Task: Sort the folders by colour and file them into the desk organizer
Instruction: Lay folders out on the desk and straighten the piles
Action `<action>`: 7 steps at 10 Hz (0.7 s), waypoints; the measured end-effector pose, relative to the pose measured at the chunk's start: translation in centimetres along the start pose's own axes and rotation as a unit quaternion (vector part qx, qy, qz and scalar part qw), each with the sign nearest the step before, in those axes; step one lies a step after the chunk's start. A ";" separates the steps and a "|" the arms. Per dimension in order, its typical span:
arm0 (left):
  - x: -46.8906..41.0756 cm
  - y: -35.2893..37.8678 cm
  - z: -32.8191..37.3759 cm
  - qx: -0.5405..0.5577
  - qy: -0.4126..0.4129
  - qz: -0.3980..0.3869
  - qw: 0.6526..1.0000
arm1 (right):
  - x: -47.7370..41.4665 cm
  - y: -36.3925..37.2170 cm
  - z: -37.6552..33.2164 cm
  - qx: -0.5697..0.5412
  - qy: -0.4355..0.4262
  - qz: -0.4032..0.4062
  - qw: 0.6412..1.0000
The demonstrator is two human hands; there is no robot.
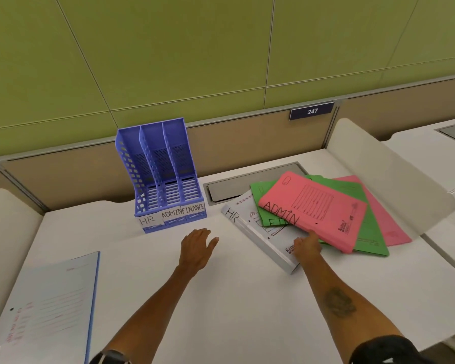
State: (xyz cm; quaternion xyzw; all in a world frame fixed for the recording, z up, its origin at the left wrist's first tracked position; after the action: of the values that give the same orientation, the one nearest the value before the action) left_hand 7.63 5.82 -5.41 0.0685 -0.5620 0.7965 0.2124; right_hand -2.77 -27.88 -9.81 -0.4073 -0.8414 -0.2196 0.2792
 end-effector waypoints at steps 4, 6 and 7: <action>-1.0 1.2 1.9 -0.008 0.006 -0.007 1.000 | 1.5 -6.2 -7.8 0.255 -0.226 0.242 0.909; -1.5 1.8 4.2 -0.016 0.030 -0.006 0.999 | -0.3 -9.7 -8.8 0.270 -0.167 0.276 0.907; -1.6 2.1 4.7 -0.009 0.033 -0.008 0.999 | -1.7 -10.5 -8.4 0.247 -0.124 0.243 0.930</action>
State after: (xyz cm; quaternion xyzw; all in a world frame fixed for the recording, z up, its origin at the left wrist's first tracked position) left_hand 7.59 0.52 -6.06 0.0448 -0.5614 0.7915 0.2376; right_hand -7.95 -39.82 -6.15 -0.5418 -0.7719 0.1221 0.3093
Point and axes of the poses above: each hand's wrist, its own x-axis away from the middle knuckle, its own y-axis out of the palm, z = x × y, the point moved 10 cm from there along -x, towards the middle knuckle, and after that the axes turned 6 degrees about -z, right-handed, at the moved point
